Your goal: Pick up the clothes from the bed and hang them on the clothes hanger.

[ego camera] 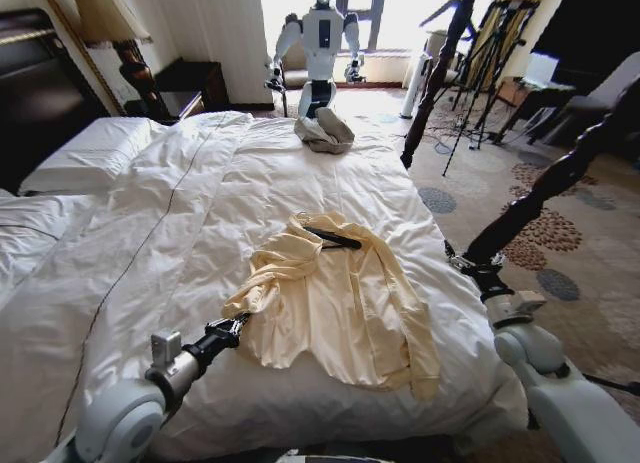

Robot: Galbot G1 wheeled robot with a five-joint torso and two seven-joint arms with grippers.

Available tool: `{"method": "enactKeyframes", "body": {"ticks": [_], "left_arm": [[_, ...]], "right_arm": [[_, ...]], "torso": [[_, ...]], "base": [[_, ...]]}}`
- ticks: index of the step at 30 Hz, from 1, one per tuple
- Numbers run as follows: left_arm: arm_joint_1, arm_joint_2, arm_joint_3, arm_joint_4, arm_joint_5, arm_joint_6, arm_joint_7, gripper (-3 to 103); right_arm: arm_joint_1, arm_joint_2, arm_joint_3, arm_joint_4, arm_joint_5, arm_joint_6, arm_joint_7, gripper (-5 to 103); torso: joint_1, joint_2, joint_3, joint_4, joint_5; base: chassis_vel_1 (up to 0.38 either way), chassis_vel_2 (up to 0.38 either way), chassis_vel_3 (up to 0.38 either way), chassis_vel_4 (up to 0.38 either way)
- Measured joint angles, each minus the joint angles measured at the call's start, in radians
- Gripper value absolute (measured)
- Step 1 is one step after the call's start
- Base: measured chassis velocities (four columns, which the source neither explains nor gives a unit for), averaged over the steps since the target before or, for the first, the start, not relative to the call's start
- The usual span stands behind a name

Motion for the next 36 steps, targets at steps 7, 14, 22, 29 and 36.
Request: {"method": "enactKeyframes", "body": {"ticks": [7, 14, 22, 29, 36], "left_arm": [[0.053, -0.014, 0.000, 0.064, 0.217, -0.058, 0.050, 0], [0.036, -0.027, 0.037, 0.092, 0.222, -0.072, 0.057, 0], [0.036, -0.043, 0.062, 0.121, 0.230, -0.086, 0.055, -1], [0.032, -0.045, 0.099, 0.138, 0.258, -0.104, 0.037, 20], [0.031, -0.049, 0.105, 0.146, 0.256, -0.128, 0.036, 49]], "right_arm": [[0.000, -0.001, 0.000, -0.008, 0.000, 0.007, -0.008, 100], [-0.018, 0.005, 0.022, -0.007, 0.005, 0.012, -0.012, 100], [-0.023, 0.015, 0.035, -0.006, 0.012, 0.012, -0.014, 100], [-0.031, 0.016, 0.043, -0.004, 0.013, 0.012, -0.015, 100], [-0.032, 0.017, 0.045, -0.006, 0.014, 0.012, -0.017, 100]], "torso": [[0.000, 0.000, 0.000, 0.0002, -0.0003], [0.000, 0.000, 0.000, -0.0002, 0.0000], [0.000, 0.000, 0.000, 0.0001, -0.0001], [0.000, 0.000, 0.000, 0.0000, -0.0001], [0.000, 0.000, 0.000, 0.0000, -0.0001]], "base": [[0.000, 0.000, 0.000, 0.000], [0.000, 0.000, 0.000, 0.000], [0.000, 0.000, 0.000, 0.000], [0.000, 0.000, 0.000, 0.000], [0.000, 0.000, 0.000, 0.000]]}}
